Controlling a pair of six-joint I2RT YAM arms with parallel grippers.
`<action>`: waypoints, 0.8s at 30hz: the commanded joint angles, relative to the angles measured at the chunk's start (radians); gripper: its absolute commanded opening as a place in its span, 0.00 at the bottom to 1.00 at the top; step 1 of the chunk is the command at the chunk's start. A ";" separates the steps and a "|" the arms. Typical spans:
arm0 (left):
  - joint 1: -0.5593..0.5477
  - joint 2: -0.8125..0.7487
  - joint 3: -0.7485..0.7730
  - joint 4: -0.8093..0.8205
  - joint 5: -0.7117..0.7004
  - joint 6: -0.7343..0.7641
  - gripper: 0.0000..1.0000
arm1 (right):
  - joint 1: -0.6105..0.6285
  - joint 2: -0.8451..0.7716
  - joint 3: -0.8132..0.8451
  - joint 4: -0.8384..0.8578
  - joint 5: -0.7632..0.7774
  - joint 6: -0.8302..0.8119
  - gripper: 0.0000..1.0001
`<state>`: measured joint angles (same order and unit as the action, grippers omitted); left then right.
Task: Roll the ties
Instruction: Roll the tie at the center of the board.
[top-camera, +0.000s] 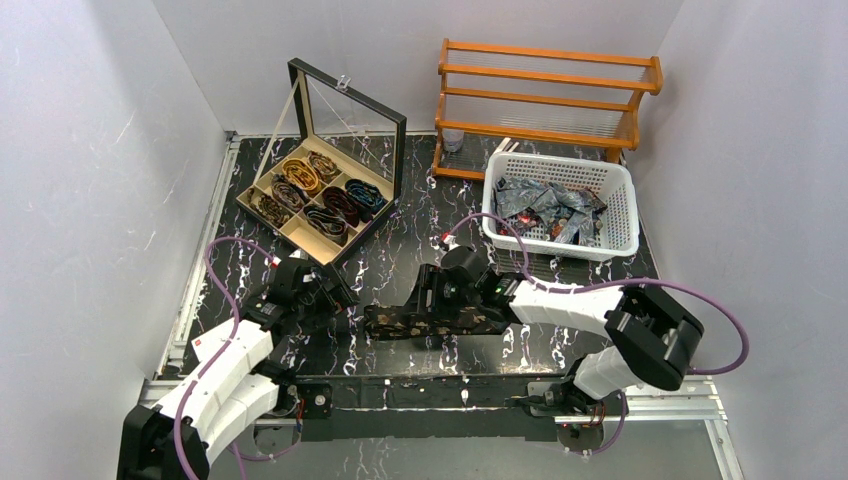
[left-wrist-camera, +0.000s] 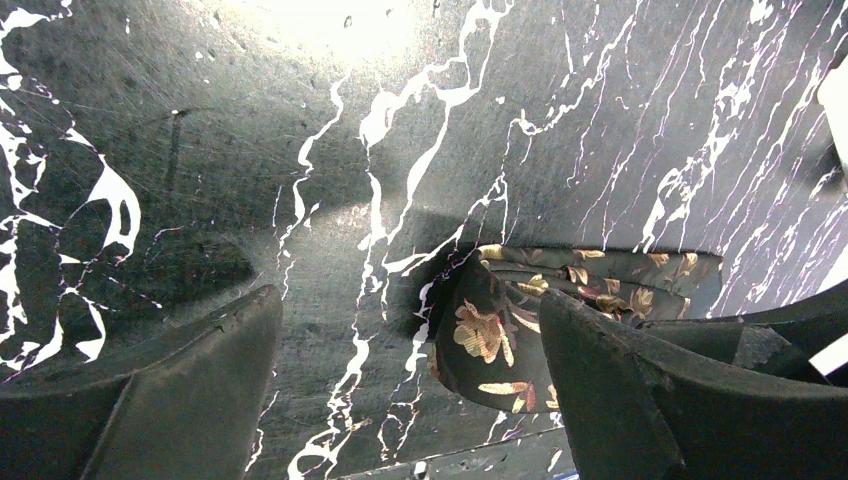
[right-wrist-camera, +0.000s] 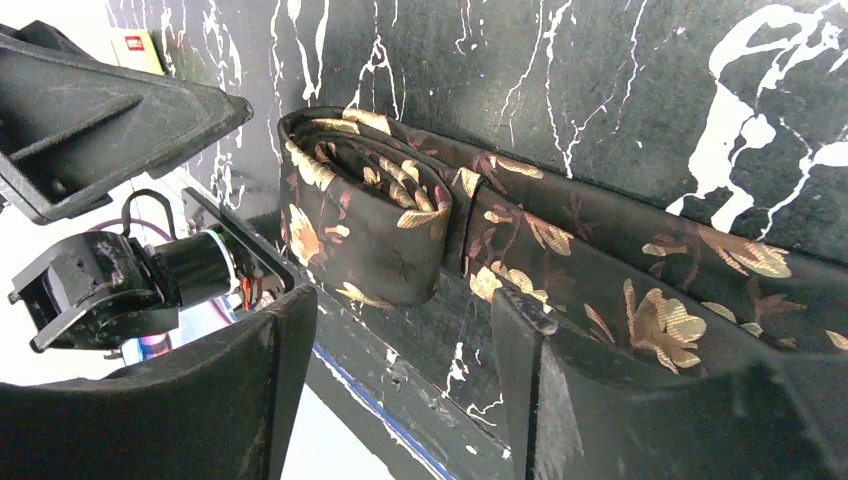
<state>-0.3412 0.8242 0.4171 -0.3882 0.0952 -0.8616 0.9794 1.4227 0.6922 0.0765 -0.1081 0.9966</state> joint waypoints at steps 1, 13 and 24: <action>0.007 -0.025 -0.019 0.018 0.036 -0.014 0.97 | 0.005 0.044 0.070 0.024 -0.025 0.050 0.67; 0.007 -0.023 -0.043 0.104 0.127 0.004 0.96 | 0.004 0.141 0.123 -0.011 -0.073 0.032 0.53; 0.006 0.023 -0.082 0.172 0.235 0.045 0.95 | -0.019 0.220 0.124 -0.015 -0.098 0.000 0.33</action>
<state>-0.3412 0.8345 0.3729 -0.2543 0.2577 -0.8436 0.9775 1.6196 0.7845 0.0692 -0.1917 1.0149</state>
